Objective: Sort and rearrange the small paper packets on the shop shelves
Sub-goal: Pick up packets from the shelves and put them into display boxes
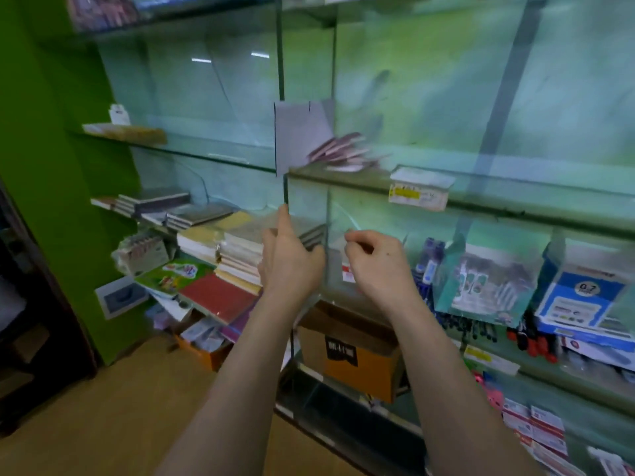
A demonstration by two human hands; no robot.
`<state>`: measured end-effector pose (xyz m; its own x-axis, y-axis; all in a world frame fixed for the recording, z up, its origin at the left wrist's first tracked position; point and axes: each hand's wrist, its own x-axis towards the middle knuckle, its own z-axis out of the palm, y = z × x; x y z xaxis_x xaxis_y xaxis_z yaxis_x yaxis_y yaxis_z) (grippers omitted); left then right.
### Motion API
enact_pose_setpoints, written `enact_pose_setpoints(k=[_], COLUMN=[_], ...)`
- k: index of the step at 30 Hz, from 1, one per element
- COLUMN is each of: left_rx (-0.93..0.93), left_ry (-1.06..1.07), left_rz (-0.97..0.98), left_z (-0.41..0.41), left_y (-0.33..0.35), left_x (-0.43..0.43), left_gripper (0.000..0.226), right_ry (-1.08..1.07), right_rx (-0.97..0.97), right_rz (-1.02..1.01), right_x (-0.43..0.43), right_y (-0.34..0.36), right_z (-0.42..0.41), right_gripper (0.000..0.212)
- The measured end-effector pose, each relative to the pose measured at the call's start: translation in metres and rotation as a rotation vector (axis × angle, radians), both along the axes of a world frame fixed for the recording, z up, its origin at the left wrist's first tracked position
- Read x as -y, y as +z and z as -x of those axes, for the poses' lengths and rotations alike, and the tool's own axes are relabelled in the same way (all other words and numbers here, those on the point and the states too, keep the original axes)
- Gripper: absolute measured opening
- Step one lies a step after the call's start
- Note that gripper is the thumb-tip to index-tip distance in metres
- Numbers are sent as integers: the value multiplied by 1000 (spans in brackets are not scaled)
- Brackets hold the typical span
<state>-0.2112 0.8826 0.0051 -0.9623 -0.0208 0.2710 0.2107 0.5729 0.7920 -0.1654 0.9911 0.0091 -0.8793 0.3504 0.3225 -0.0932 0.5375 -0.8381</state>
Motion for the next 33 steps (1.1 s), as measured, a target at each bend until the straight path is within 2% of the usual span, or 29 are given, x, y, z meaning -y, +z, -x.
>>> enact_pose_setpoints(k=[7,13,19,25,33], left_rx=[-133,-198,-224,-311,-484], left_ry=[-164,-225,-256,-290,-431], left_rz=[71,224,401,549,817], left_z=[50,89,133,178,223], left_y=[40,69,90,108,103], left_x=[-12,-40,-57,-89,-146], left_gripper=[84,84,80,70,49], right_ry=[-144,-218,-257,-275,-166], right_rx=[-35,-85,-32,84,331], right_rz=[-151,-270,-323,-394,-516], right_x=[-10,-43,-90,-136,-184], right_y=[48,95,130,143,114], right_z=[31,59,88,130,193], right_gripper=[30,30,30,27,36])
